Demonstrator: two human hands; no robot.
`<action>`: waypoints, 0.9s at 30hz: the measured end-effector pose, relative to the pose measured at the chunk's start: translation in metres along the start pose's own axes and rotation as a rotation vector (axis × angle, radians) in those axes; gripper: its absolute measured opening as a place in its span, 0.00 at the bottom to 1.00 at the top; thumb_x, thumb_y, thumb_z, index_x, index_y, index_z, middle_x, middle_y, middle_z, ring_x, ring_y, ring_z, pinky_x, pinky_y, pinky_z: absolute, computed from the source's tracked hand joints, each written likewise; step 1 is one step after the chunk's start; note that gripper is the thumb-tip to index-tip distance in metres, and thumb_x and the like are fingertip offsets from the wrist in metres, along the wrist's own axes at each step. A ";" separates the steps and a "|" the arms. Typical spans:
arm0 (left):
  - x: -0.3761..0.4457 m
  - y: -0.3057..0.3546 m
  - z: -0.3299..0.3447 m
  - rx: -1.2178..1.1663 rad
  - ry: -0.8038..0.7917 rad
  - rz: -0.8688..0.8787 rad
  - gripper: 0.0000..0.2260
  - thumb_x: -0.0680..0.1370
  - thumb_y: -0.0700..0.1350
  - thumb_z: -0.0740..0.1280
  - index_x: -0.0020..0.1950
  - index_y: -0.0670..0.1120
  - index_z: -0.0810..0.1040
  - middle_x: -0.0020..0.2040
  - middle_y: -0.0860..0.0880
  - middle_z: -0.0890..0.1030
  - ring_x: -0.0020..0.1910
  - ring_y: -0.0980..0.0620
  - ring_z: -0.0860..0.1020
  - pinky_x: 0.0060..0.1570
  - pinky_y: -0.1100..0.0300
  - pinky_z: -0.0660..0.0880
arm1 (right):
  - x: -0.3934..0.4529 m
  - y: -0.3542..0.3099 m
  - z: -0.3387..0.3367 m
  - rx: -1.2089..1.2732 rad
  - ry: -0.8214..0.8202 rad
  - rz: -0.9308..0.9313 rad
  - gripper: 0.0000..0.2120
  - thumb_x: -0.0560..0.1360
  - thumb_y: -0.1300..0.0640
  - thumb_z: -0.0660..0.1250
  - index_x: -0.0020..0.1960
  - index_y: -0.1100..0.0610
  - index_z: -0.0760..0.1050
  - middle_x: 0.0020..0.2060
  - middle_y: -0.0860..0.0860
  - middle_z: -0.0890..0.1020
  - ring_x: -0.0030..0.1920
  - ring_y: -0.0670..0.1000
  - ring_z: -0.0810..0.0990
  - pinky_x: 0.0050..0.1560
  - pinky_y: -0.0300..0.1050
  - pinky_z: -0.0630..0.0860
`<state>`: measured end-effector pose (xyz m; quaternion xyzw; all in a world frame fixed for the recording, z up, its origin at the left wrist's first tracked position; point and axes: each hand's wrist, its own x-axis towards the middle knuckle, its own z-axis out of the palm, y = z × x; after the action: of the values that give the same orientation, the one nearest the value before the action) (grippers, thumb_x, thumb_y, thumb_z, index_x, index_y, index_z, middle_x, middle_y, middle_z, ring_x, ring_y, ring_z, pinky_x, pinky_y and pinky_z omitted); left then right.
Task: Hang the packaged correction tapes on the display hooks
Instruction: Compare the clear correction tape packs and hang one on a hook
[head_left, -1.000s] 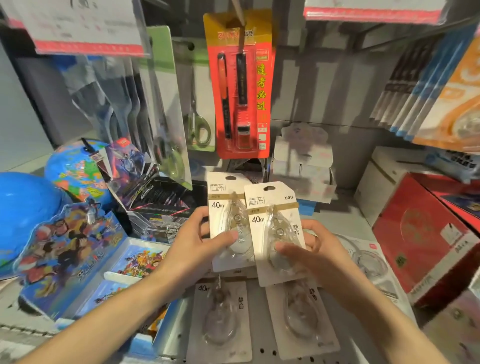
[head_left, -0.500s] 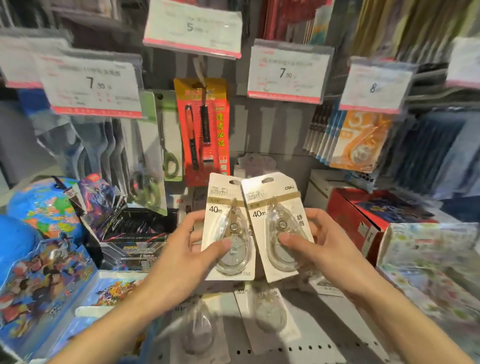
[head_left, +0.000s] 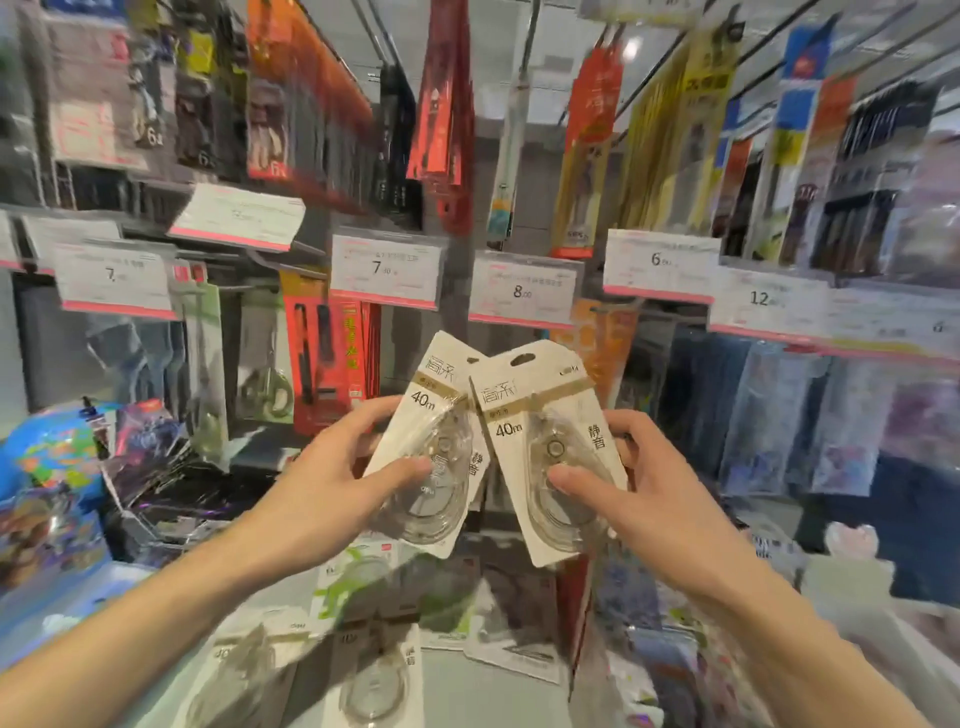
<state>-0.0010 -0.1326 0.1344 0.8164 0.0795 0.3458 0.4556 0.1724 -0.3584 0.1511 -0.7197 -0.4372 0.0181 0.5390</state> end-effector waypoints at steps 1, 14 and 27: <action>0.001 0.006 0.009 0.015 0.005 -0.018 0.21 0.78 0.49 0.74 0.68 0.64 0.74 0.58 0.60 0.86 0.54 0.57 0.86 0.45 0.48 0.85 | -0.001 0.006 -0.012 -0.015 -0.011 -0.009 0.27 0.64 0.34 0.73 0.60 0.36 0.70 0.51 0.36 0.85 0.50 0.40 0.86 0.55 0.53 0.82; 0.007 0.040 0.036 0.180 0.123 -0.008 0.19 0.80 0.48 0.72 0.66 0.65 0.73 0.58 0.66 0.84 0.58 0.63 0.82 0.52 0.64 0.78 | 0.017 0.040 -0.067 -0.053 -0.049 -0.034 0.19 0.73 0.43 0.75 0.56 0.32 0.67 0.48 0.34 0.84 0.45 0.35 0.84 0.38 0.35 0.79; 0.007 0.060 0.006 0.068 0.195 0.208 0.23 0.70 0.58 0.72 0.65 0.64 0.74 0.58 0.61 0.86 0.56 0.58 0.85 0.54 0.62 0.78 | 0.058 0.022 -0.044 -0.059 -0.003 -0.116 0.19 0.73 0.43 0.76 0.58 0.39 0.70 0.48 0.39 0.86 0.46 0.37 0.85 0.48 0.45 0.81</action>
<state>-0.0034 -0.1677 0.1836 0.7979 0.0502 0.4657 0.3795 0.2434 -0.3549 0.1773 -0.7088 -0.4794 -0.0249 0.5169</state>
